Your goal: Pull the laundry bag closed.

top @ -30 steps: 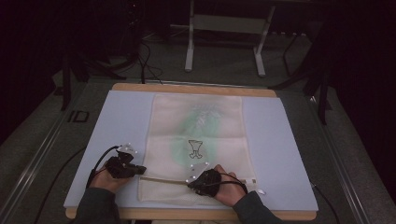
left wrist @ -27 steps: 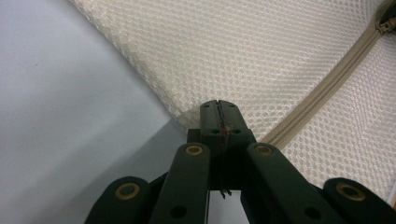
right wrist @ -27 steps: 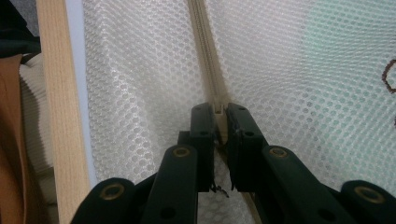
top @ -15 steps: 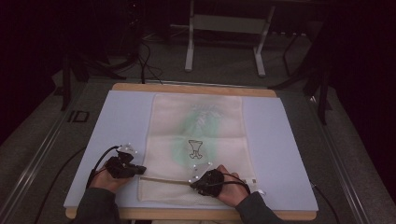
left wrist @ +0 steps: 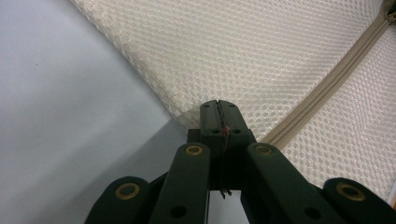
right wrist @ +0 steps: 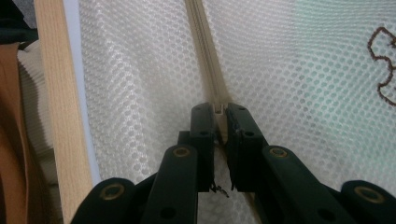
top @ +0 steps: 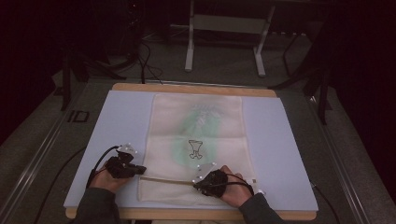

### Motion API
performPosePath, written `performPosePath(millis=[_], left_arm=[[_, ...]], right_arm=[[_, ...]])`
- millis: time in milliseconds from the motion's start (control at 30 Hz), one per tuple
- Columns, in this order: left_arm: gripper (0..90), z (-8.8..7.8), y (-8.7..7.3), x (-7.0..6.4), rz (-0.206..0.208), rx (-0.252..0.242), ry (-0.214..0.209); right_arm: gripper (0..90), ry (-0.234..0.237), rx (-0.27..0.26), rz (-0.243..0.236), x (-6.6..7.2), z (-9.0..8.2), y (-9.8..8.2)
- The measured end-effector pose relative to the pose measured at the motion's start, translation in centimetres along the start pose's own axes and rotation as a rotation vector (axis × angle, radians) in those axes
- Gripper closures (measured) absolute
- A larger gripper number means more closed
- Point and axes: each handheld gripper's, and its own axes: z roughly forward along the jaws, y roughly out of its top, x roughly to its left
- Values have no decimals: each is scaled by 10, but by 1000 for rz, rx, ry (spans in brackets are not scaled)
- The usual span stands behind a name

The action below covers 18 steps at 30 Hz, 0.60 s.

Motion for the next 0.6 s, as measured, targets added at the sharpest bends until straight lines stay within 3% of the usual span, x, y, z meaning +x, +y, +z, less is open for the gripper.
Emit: performPosePath(millis=[600], left_arm=[[898,0,0,0,0,-1,2]], right_arm=[[823,-20,3,6,-1,-8,-11]])
